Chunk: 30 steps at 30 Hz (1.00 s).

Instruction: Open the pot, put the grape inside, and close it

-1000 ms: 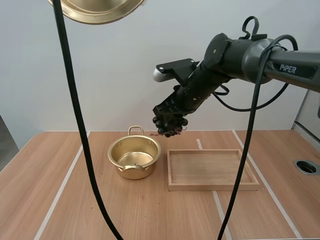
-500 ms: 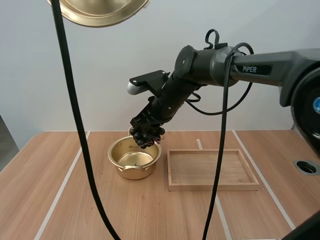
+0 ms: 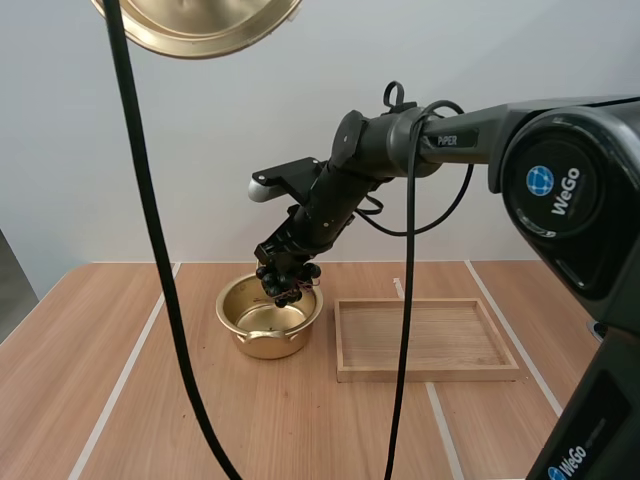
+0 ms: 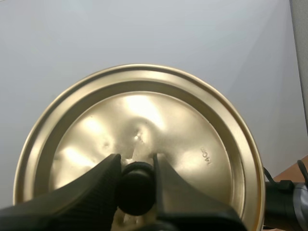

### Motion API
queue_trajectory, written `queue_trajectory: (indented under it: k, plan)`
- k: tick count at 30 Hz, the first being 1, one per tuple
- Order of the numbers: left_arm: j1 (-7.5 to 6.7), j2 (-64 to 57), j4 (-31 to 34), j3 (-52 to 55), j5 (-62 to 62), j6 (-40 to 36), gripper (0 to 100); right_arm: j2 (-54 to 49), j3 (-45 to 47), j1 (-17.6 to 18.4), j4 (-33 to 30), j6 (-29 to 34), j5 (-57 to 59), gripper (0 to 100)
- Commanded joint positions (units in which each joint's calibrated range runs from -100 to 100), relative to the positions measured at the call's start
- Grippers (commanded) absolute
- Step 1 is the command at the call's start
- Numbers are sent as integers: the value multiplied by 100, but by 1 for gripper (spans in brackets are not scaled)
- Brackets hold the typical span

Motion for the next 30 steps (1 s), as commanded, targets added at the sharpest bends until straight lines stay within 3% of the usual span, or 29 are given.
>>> queue_trajectory:
  k: [1, 13, 21, 30]
  plan:
    - [3, -38, -77, -56, -41, -26, 0, 75, -51, 5, 141, -125, -214, 0]
    - [3, -38, -77, -56, 92, -26, 0, 606, -51, 308, 141, -137, -623, 0]
    - [3, -38, -65, -56, 88, -26, 0, 1053, -51, 317, 103, -137, -606, 0]
    - [3, -38, 175, -56, 88, -26, 0, 1263, -51, 317, -394, -18, -898, 0]
